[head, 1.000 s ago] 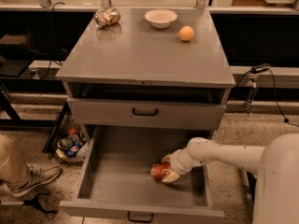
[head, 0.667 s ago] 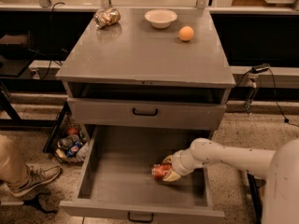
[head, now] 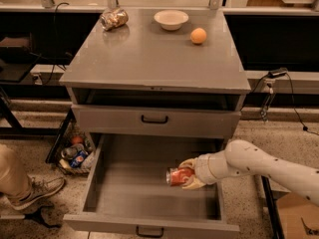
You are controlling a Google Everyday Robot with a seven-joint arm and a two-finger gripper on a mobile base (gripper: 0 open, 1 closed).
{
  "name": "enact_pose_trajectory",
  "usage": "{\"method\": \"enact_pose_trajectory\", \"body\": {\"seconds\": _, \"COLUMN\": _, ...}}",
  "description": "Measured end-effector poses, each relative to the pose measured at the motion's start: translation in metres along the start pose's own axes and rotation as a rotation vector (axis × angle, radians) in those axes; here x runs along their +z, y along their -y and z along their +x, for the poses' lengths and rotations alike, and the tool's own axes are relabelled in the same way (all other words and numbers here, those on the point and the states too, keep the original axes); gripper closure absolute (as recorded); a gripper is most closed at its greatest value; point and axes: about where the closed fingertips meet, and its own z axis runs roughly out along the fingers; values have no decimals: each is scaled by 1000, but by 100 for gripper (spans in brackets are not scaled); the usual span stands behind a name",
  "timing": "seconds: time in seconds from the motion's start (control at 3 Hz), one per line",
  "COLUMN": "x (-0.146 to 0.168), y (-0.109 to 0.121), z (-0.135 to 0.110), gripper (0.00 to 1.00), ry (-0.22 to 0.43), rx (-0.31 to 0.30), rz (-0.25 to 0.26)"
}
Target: Pick coke can from middle drawer and place on counter
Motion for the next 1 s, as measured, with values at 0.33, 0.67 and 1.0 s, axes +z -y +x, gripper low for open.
{"method": "enact_pose_trajectory", "body": {"seconds": 0.33, "x": -86, "y": 18, "z": -34, "gripper": 100, "ry": -47, "rx": -95, "rz": 91}}
{"method": "enact_pose_trajectory", "body": {"seconds": 0.67, "x": -86, "y": 18, "z": -34, "gripper": 100, "ry": -47, "rx": -95, "rz": 91}}
{"method": "enact_pose_trajectory", "body": {"seconds": 1.0, "x": -132, "y": 40, "z": -58, "gripper": 100, "ry": -54, "rx": -171, "rz": 113}}
